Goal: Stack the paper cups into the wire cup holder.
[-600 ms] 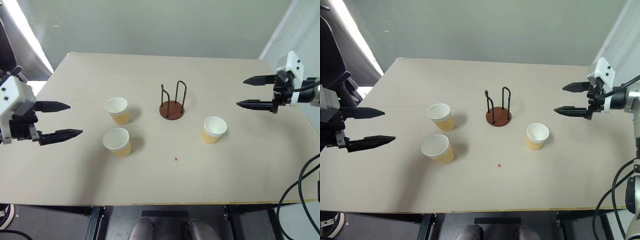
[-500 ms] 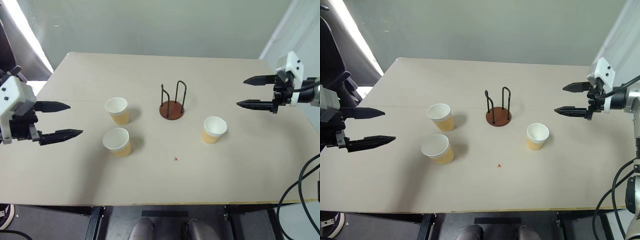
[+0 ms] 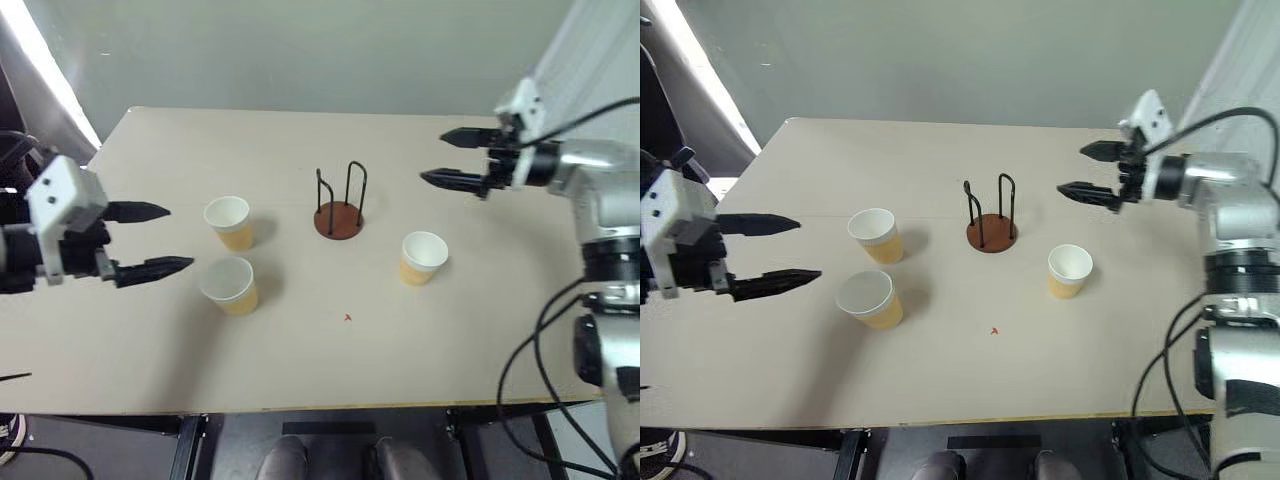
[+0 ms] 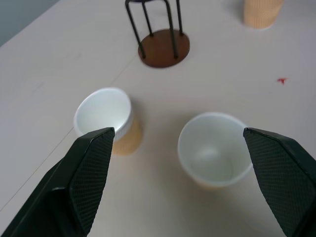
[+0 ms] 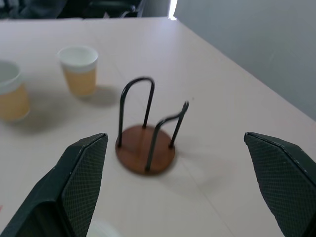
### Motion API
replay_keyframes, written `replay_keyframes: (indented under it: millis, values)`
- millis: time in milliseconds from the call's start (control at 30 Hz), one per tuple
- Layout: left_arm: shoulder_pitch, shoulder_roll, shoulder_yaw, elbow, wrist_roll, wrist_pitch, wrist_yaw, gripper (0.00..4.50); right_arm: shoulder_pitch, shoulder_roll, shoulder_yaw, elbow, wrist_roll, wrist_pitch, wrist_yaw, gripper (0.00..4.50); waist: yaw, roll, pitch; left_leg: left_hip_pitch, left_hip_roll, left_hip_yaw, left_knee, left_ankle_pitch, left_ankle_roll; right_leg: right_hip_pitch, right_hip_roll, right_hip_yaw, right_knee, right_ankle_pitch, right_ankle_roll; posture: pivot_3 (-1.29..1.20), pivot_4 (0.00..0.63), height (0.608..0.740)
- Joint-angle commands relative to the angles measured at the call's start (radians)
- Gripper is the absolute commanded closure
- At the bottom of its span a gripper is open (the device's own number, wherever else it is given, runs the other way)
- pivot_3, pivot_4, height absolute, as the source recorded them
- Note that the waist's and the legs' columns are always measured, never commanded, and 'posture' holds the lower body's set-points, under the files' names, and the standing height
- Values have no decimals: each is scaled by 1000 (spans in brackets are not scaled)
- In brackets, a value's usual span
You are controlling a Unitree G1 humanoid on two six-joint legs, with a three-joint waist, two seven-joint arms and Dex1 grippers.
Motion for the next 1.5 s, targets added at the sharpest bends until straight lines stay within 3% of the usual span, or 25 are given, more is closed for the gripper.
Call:
replay_keyframes:
  millis: [33, 267, 867, 1000, 1133, 1233, 1333, 1500]
  values:
    - [-20, -10, 1, -62, -23, 22, 45, 39, -28, 55, 37, -8, -26, 50, -66, 0, 1, 0, 0, -1, 0, 0, 0, 0, 0, -1, 0, 0, 0, 0, 0, 0, 150, 740]
    - [6, -22, 25, -112, -45, 54, 84, 39, -50, 148, 87, 76, -64, 79, -115, 0, 9, 0, 0, -8, 0, 0, -1, 1, -2, -6, 0, -1, -1, 0, 0, 0, 150, 740]
    - [92, -27, 127, -186, -61, 98, 133, 39, -234, 328, 63, 559, -129, -157, -220, 0, 9, 0, 0, -8, 0, 0, -2, 0, -5, -7, 0, -2, 0, 0, -2, 0, 150, 740]
    - [92, -24, 127, -186, -61, 95, 137, 0, -248, 339, 42, 585, -127, -177, -227, 904, 9, 0, 0, -8, 0, -1, -2, 1, -6, -7, 0, -2, 0, 0, -3, 0, 150, 740]
    - [82, -13, 120, -175, -62, 91, 131, 0, -245, 316, 47, 551, -134, -162, -197, 2367, 9, 0, 0, -8, 1, 0, -2, 0, -6, -7, 0, -2, 0, 0, -3, 0, 150, 740]
    - [67, -1, 107, -171, -76, 86, 107, 0, -209, 295, 70, 451, -134, -83, -144, 3368, 9, 0, 0, -9, 0, 1, -2, 0, -6, -8, 0, -2, 0, 0, -3, 0, 150, 740]
    - [36, 21, 70, -172, -93, 80, 69, 0, -76, 239, 125, 137, -109, 87, -58, 4480, 11, -1, -1, -10, 0, 2, -2, 0, -7, -8, 0, -4, 0, 0, -3, 0, 150, 740]
    - [-44, 26, -26, -149, -95, 58, 33, 0, 163, 119, 172, -382, -12, 357, 12, 4480, 18, -1, -1, -13, 0, 4, 2, 0, -8, -7, 1, -6, -1, 0, -4, 0, 150, 740]
